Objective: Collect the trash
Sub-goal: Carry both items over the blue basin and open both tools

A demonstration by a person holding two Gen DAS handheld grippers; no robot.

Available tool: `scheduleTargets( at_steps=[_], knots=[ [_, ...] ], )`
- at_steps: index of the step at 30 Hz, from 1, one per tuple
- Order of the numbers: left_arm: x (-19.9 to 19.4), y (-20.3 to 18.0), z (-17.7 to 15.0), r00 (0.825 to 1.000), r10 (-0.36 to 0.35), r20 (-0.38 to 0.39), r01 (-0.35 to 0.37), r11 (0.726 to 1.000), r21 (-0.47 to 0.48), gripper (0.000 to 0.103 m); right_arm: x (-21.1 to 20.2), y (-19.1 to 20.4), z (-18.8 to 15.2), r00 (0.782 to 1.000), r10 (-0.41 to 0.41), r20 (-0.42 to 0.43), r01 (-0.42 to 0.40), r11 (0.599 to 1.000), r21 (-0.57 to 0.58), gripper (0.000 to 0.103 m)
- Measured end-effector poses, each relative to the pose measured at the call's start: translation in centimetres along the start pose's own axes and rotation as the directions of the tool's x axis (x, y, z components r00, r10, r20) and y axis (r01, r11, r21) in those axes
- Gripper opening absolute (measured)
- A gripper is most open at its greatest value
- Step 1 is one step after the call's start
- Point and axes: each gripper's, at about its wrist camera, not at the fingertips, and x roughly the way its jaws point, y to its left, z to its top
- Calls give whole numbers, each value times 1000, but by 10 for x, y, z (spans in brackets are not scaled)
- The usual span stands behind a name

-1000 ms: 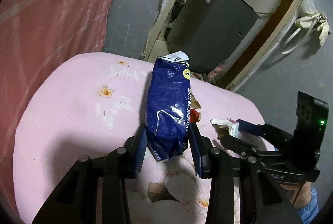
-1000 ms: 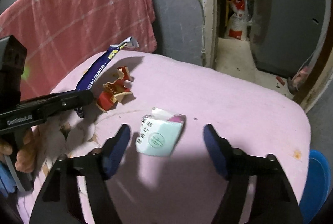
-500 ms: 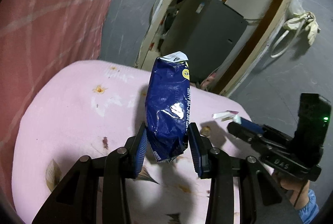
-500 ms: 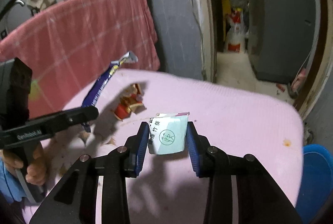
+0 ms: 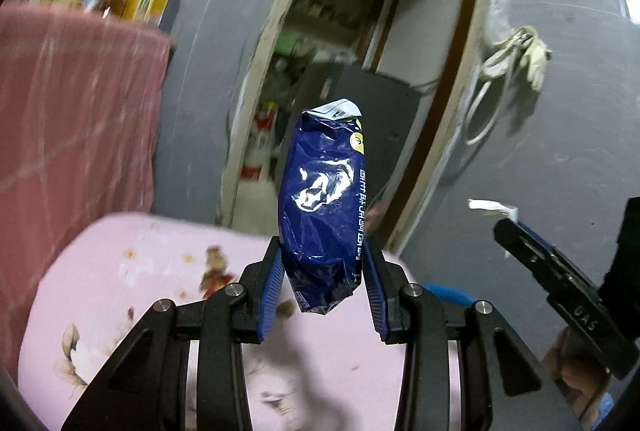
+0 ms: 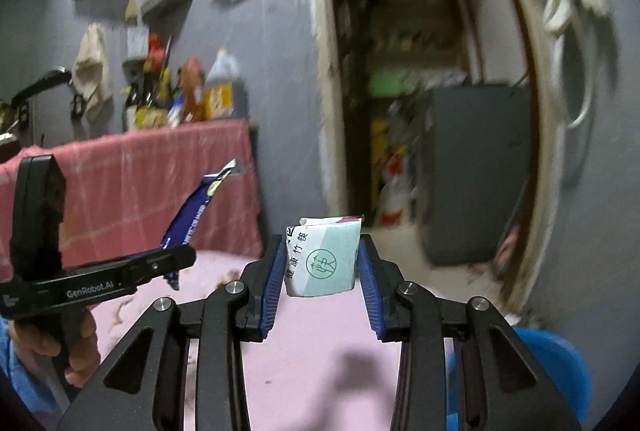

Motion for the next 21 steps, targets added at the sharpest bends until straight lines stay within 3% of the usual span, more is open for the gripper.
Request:
scheduleTargets(
  at_steps=[5, 10, 21],
  knots=[
    [-3, -30, 6, 997, -44, 69, 41, 998, 44, 33, -39, -13, 8, 988, -105, 115, 105, 994, 1, 34],
    [1, -69, 7, 991, -100, 87, 93, 992, 81, 33, -62, -33, 7, 966, -193, 172, 191, 981, 23, 34],
    [41, -137, -5, 980, -197, 29, 191, 972, 134, 33, -94, -98, -8, 932, -331, 149, 315, 942, 119, 34]
  ],
)
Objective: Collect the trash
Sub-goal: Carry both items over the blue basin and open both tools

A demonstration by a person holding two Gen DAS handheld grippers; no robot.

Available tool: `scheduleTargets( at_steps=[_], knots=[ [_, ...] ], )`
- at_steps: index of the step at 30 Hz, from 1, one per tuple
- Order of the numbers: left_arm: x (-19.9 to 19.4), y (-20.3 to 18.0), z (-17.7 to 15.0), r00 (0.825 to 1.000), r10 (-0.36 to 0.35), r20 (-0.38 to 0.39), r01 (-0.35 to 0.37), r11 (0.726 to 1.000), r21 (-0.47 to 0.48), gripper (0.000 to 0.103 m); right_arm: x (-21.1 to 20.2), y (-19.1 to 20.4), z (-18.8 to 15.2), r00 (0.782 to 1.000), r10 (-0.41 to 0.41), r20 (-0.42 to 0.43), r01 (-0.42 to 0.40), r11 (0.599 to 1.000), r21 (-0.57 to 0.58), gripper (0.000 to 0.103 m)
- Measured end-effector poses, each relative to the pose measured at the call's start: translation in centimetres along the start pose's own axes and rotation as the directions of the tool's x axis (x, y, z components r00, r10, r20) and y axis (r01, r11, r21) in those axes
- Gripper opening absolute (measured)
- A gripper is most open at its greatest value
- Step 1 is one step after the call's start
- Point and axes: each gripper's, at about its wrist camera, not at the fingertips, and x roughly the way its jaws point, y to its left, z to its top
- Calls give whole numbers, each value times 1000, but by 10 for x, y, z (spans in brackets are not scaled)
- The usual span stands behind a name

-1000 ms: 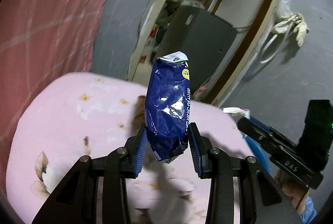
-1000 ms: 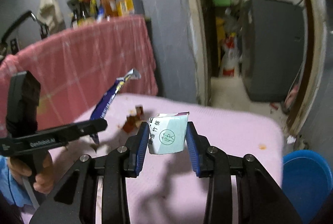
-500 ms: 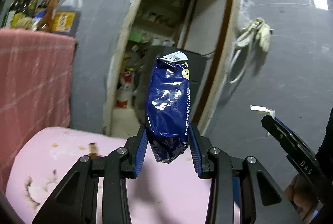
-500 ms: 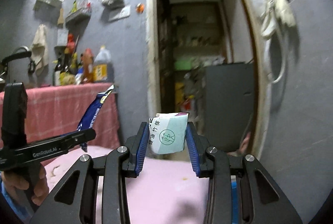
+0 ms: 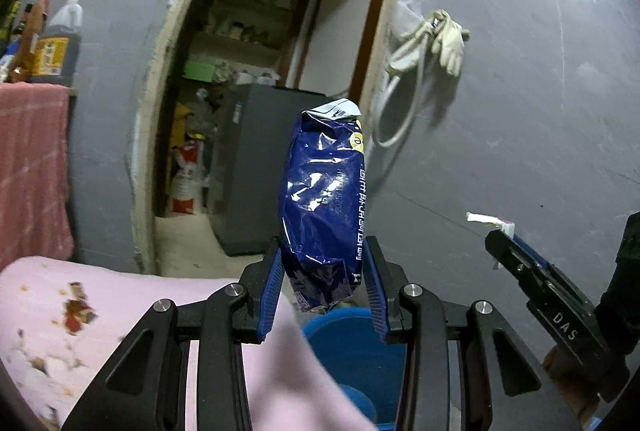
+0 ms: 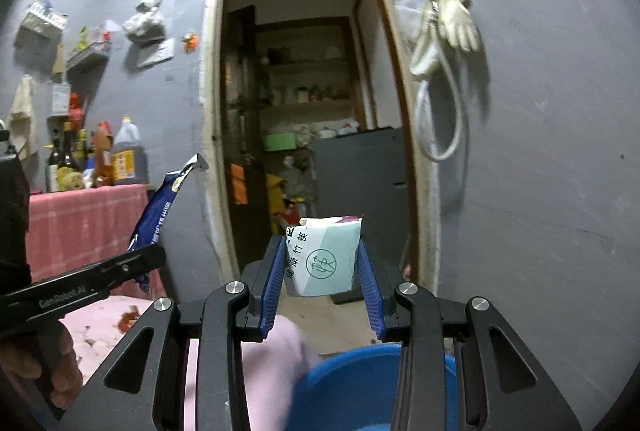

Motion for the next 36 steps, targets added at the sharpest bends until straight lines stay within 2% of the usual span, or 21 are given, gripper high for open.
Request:
scheduleTargets(
  at_steps=[8, 13, 19, 24, 29, 33, 36],
  knots=[
    [44, -21, -25, 993, -44, -112, 41, 999, -27, 33, 14, -44, -21, 992, -54, -116, 62, 995, 73, 34],
    [67, -27, -39, 981, -57, -187, 50, 998, -42, 33, 22, -63, -33, 981, -60, -185, 80, 992, 100, 34],
    [95, -23, -56, 944, -90, -316, 58, 992, -110, 33, 33, -77, -47, 958, -52, -281, 95, 985, 142, 35],
    [109, -11, -68, 920, -102, -378, 40, 985, -169, 34, 44, -83, -60, 935, -39, -353, 105, 980, 168, 41],
    [113, 1, -72, 905, -104, -413, 21, 980, -199, 35, 47, -85, -61, 930, -34, -366, 107, 978, 179, 46],
    [108, 8, -71, 911, -97, -400, 11, 978, -211, 36, 45, -84, -59, 935, -33, -353, 103, 978, 181, 55],
    [100, 13, -64, 928, -76, -365, -2, 978, -210, 45, 44, -81, -57, 942, -32, -334, 94, 980, 173, 57]
  ],
)
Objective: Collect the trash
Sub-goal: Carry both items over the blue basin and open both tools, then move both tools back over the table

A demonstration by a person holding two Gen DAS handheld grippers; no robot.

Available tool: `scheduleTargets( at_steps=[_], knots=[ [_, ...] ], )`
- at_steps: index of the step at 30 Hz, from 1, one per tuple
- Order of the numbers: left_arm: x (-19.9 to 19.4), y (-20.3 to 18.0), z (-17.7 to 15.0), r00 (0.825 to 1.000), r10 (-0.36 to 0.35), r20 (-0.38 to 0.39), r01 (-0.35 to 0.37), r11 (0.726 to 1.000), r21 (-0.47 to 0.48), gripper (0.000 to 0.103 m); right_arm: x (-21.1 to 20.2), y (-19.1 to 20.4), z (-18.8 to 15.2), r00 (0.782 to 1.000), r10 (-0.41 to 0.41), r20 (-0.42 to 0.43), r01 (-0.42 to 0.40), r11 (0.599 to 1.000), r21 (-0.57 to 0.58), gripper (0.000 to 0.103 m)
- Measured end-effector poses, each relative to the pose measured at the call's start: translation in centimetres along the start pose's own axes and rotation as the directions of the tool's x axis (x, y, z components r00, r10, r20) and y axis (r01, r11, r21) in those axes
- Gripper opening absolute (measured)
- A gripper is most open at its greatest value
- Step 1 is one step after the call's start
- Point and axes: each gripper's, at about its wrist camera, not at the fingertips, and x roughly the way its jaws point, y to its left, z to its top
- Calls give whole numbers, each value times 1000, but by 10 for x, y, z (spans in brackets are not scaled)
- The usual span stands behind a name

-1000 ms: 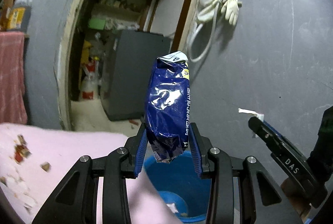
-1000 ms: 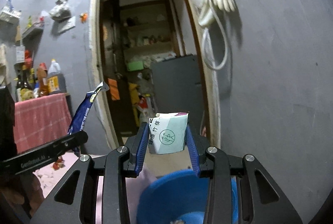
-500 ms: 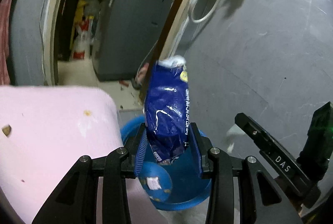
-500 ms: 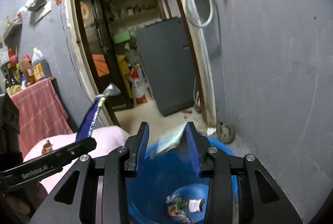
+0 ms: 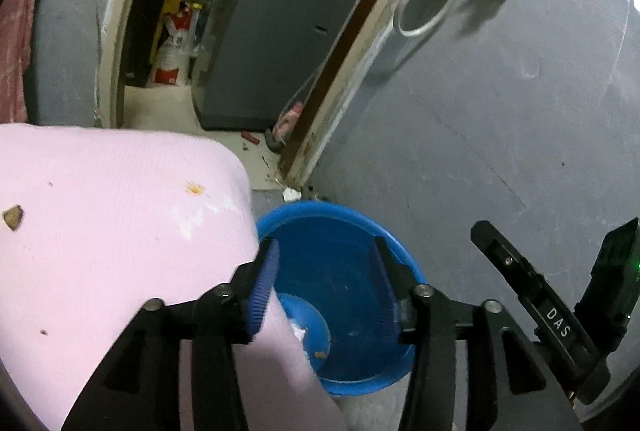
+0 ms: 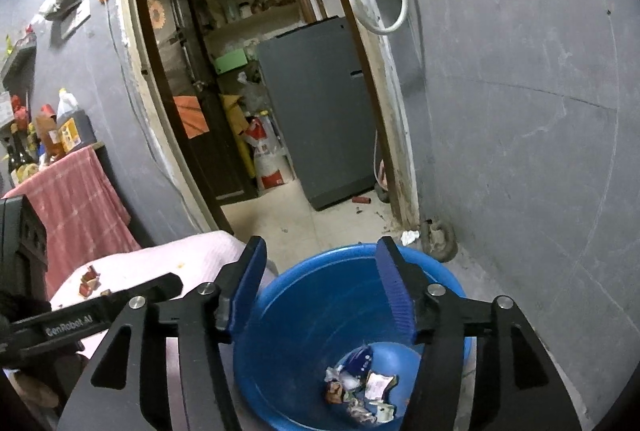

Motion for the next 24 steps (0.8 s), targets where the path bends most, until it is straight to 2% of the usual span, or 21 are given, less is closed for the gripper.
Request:
scheduleTargets(
  at_steps=[2, 3, 5, 9, 10, 16, 19, 24],
  knots=[
    [-9, 2, 3, 999, 9, 32, -9, 1000, -1, 51, -2, 3, 1, 1000, 2, 17, -1, 1000, -6, 61],
    [-14, 4, 6, 999, 20, 49, -20, 1000, -1, 54, -4, 5, 2, 999, 5, 33, -5, 1000, -11, 68],
    [-25, 7, 9, 996, 43, 83, -42, 999, -4, 63, -8, 10, 3, 998, 15, 65, -14, 1000, -15, 74],
    [-44, 14, 16, 986, 86, 146, -87, 996, 2, 72, -17, 20, 8, 992, 38, 124, -34, 999, -29, 79],
    [-50, 16, 17, 982, 99, 159, -101, 995, 5, 77, -18, 22, 9, 990, 40, 135, -36, 999, -31, 81],
    [-80, 22, 18, 954, 163, 251, -179, 983, 41, 78, -30, 41, 15, 972, 89, 219, -78, 995, -57, 90],
    [-95, 26, 17, 941, 180, 285, -203, 978, 51, 78, -32, 54, 19, 965, 114, 236, -99, 992, -73, 92],
    [-124, 37, 19, 914, 212, 346, -246, 967, 58, 79, -39, 79, 22, 949, 159, 274, -135, 985, -104, 102]
  ],
)
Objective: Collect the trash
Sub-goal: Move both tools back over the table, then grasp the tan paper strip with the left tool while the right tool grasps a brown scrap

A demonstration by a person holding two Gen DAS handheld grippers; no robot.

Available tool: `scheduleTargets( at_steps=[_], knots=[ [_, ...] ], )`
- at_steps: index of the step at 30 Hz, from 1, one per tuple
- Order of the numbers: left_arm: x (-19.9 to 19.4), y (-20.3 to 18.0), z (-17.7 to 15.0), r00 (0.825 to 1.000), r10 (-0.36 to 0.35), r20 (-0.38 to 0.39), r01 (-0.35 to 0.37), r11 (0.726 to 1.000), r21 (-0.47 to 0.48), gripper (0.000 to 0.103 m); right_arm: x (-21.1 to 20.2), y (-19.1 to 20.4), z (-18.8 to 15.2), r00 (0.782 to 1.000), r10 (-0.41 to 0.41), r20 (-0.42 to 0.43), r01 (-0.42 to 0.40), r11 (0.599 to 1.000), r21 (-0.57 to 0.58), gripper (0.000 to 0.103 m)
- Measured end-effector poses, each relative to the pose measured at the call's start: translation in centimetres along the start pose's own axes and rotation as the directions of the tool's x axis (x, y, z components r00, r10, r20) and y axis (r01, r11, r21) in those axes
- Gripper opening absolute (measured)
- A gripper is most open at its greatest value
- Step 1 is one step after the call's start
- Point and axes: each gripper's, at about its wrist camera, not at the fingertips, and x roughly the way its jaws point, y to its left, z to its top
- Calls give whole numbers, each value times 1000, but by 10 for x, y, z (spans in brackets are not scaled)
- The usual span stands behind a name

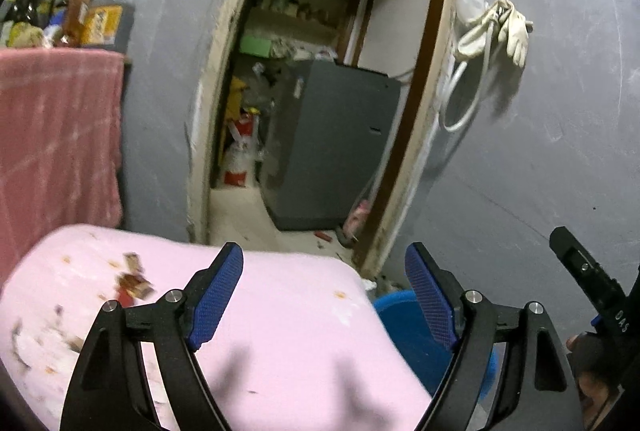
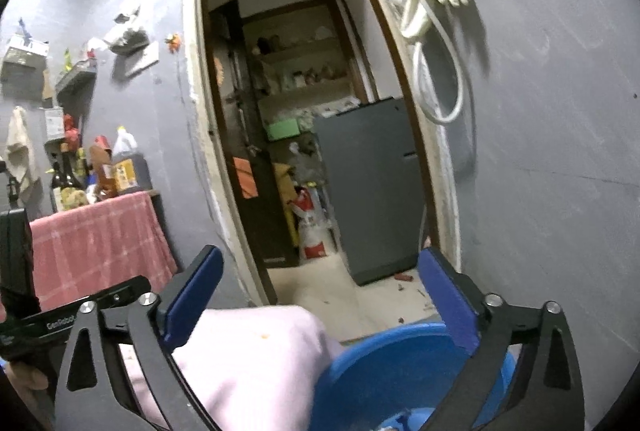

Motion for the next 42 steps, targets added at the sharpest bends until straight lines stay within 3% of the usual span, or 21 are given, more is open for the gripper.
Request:
scheduleTargets(
  at_steps=[3, 5, 7, 14, 24, 37, 40, 42],
  knots=[
    [-15, 14, 5, 1000, 20, 22, -20, 1000, -2, 81, 1, 16, 4, 999, 29, 21, -28, 1000, -10, 103],
    [-25, 21, 9, 998, 44, 46, -44, 999, -6, 99, 0, 26, 5, 999, 38, 37, -38, 999, -22, 103],
    [-39, 28, 13, 993, 70, 96, -70, 998, -9, 100, 1, 39, 8, 997, 57, 47, -55, 998, -41, 103],
    [-70, 55, 24, 977, 144, 154, -145, 989, -8, 101, 0, 75, 12, 992, 112, 66, -106, 991, -82, 103],
    [-99, 93, 19, 952, 240, 187, -243, 970, -11, 101, 4, 119, 5, 980, 197, 41, -189, 971, -148, 103],
    [-91, 145, 4, 943, 298, 146, -296, 955, -33, 101, 41, 166, -24, 966, 246, -79, -258, 937, -235, 103],
    [-80, 158, -3, 951, 290, 104, -287, 957, -40, 101, 59, 173, -33, 959, 235, -158, -270, 928, -257, 103],
    [-72, 165, -6, 953, 291, 80, -288, 957, -41, 101, 80, 179, -42, 941, 207, -267, -278, 924, -263, 103]
  ],
)
